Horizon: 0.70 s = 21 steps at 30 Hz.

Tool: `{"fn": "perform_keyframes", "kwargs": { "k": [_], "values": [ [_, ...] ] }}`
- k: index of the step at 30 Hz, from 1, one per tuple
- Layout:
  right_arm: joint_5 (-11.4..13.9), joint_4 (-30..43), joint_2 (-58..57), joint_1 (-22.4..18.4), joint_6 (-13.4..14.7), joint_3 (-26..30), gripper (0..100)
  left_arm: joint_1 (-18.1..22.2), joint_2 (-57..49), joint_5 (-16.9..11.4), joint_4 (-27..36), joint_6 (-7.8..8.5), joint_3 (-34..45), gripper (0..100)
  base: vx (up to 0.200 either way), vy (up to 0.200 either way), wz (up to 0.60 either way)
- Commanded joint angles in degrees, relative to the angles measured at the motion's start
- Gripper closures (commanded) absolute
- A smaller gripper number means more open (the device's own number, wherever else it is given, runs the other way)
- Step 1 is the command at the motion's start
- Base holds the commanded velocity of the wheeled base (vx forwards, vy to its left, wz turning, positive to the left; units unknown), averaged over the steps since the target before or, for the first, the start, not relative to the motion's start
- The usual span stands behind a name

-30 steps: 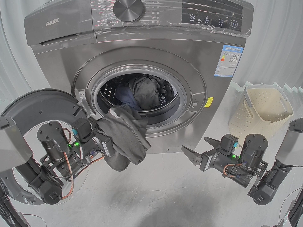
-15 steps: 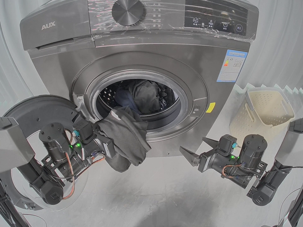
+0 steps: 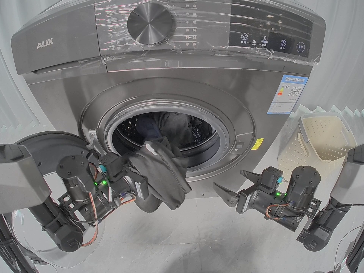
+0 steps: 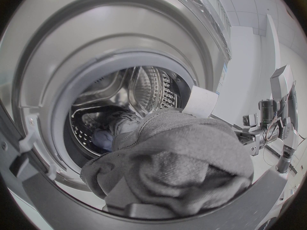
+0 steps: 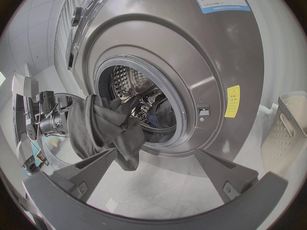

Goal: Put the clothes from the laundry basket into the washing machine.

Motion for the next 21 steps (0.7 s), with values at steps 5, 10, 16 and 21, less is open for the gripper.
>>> {"fn": "perform_keyframes", "kwargs": {
  "k": [5,10,16,21],
  "values": [
    [0.1,0.0,-0.7,1.2,0.0,0.4,0,-4.1,9.8,1.3,0.2,-2.15,-6.0,100,0.000,0.000,0.00],
    [0.1,0.0,-0.4,2.3,0.3,0.8,0,-2.7,16.1,1.6,0.2,-5.05,-17.0,100,0.000,0.000,0.00],
    [0.1,0.0,-0.3,2.0,0.3,0.7,0,-1.4,20.7,2.5,0.1,-5.92,-25.4,100,0.000,0.000,0.00],
    [0.2,0.0,-0.3,1.8,0.1,0.7,0,0.4,26.6,4.9,0.4,-6.01,-36.6,100,0.000,0.000,0.00]
  ]
}}
